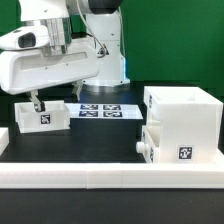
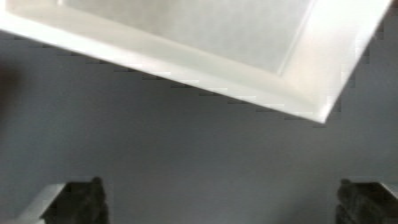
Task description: Assemble drawer
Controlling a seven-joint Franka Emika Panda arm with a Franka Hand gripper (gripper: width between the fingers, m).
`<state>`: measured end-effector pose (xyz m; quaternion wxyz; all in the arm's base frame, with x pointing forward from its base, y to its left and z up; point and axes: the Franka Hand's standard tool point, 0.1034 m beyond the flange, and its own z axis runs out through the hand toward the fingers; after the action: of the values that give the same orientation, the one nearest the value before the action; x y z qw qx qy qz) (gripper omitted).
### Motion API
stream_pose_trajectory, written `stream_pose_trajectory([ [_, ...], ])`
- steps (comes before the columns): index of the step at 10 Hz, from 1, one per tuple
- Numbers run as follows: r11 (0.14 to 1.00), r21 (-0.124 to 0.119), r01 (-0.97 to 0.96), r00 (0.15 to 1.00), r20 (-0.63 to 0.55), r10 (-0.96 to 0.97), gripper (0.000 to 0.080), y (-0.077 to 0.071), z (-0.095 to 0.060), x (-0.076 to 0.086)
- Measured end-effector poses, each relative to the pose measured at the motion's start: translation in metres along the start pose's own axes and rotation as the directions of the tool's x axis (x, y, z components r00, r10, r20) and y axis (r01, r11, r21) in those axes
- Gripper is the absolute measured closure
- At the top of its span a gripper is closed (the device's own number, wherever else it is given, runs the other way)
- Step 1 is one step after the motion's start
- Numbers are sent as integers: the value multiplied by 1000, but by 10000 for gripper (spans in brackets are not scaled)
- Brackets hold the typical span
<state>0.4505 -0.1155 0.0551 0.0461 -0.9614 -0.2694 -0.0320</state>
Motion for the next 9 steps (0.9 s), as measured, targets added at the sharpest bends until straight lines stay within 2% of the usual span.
stream_pose_trajectory([
  [2,997,1,-77,997,-1,77,150,-1,0,1],
  [3,995,-6,-99,995,-6,99,150,-1,0,0],
  [4,995,-38,-98,995,-25,97,150,-2,-2,-5],
  [5,993,-52,-102,995,-30,100,150,-3,-1,-12],
  [6,993,-62,-102,994,-33,100,150,-4,1,-20],
  [9,992,-72,-106,994,-31,104,150,-11,7,-45],
])
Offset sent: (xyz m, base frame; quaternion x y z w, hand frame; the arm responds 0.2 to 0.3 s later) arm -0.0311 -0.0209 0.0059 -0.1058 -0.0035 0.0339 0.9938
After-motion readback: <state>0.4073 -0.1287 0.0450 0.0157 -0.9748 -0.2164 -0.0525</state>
